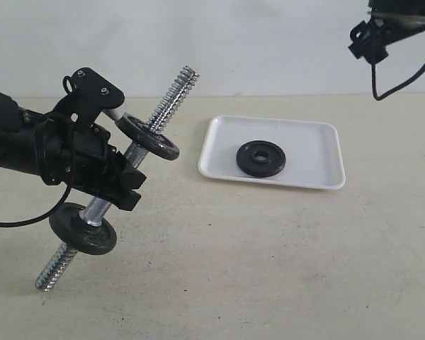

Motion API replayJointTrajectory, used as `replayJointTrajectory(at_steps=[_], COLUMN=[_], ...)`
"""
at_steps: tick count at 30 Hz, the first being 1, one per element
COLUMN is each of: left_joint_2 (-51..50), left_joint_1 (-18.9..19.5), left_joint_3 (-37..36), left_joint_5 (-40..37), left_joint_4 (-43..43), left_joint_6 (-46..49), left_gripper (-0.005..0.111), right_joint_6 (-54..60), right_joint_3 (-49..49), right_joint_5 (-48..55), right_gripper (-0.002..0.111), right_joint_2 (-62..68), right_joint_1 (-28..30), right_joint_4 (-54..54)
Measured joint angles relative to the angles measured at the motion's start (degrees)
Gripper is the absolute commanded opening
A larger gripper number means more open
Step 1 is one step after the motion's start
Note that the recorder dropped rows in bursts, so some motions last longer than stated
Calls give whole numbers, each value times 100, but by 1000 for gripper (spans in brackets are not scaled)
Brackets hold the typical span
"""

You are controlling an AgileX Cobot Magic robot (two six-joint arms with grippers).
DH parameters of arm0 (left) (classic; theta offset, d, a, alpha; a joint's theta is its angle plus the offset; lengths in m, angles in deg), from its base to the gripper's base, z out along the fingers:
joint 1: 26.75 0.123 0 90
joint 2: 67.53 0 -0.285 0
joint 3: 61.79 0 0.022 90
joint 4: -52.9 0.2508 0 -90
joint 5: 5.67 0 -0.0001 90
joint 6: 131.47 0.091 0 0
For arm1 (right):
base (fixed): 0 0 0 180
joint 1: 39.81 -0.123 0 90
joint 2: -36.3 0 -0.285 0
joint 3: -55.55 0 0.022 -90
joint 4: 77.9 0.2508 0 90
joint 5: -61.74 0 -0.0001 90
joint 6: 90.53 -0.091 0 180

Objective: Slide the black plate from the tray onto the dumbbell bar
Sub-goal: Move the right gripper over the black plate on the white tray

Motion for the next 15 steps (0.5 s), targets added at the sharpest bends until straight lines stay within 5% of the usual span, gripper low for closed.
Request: replayJointTrajectory(at_steps=[11,15], left_joint_2=[0,0], left_joint_1=[0,0], left_joint_3=[0,0], left_joint_5=[0,0], left_joint_4=[0,0], left_joint_6=[0,0], left_gripper=[4,4], right_joint_6=[4599,5285], right_joint_3=[-177,-272], right_joint_5=[449,348], right_gripper=[102,102], right_joint_2=[0,135], right_joint_1=[-10,-23], right_joint_4=[7221,8400])
